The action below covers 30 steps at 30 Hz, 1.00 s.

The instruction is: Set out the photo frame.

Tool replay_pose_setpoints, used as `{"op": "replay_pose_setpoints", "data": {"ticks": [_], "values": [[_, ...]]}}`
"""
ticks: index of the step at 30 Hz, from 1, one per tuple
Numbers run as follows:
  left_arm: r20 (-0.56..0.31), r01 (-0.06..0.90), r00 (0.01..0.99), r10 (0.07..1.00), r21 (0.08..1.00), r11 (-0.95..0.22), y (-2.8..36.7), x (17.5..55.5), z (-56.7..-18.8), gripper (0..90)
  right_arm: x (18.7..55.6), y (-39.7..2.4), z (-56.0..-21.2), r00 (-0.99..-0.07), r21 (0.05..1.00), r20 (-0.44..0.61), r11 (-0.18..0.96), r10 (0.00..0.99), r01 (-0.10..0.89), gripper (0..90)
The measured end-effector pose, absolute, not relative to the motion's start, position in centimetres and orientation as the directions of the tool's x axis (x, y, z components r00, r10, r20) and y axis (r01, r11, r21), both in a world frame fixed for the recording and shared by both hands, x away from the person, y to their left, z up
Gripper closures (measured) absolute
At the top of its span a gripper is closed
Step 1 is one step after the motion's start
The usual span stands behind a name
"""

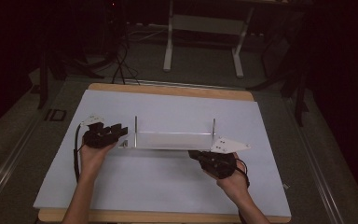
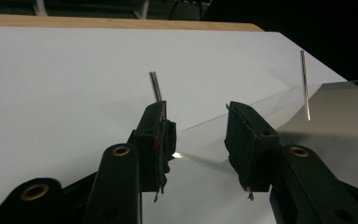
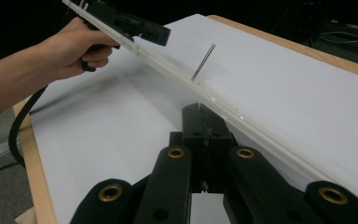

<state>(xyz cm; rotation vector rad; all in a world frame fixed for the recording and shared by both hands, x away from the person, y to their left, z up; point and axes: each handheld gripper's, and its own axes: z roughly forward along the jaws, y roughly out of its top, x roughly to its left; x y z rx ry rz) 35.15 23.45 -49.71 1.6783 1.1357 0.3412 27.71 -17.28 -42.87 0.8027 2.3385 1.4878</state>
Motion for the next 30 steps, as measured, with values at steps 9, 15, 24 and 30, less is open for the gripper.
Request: {"op": "replay_pose_setpoints", "data": {"ticks": [9, 15, 24, 30], "values": [[-0.269, 0.493, 0.508, 0.818, 0.870, -0.019, 24.0, 33.9, -49.2, 57.9, 28.4, -17.1, -42.2, -0.804, 0.899, 0.078, 0.308, 0.590, 0.313, 90.0], [-0.240, 0.487, 0.519, 0.821, 0.872, -0.054, 23.9, 33.2, -49.2, 56.4, 28.9, -17.0, -41.7, -0.798, 0.901, 0.075, 0.302, 0.598, 0.310, 90.0], [-0.247, 0.494, 0.552, 0.797, 0.867, -0.073, 23.6, 32.7, -49.2, 54.9, 29.4, -16.9, -41.3, -0.794, 0.907, 0.079, 0.286, 0.603, 0.307, 90.0], [-0.245, 0.482, 0.576, 0.780, 0.873, -0.082, 23.4, 32.6, -48.9, 54.4, 29.8, -16.9, -41.0, -0.794, 0.908, 0.084, 0.282, 0.602, 0.310, 90.0]]}}
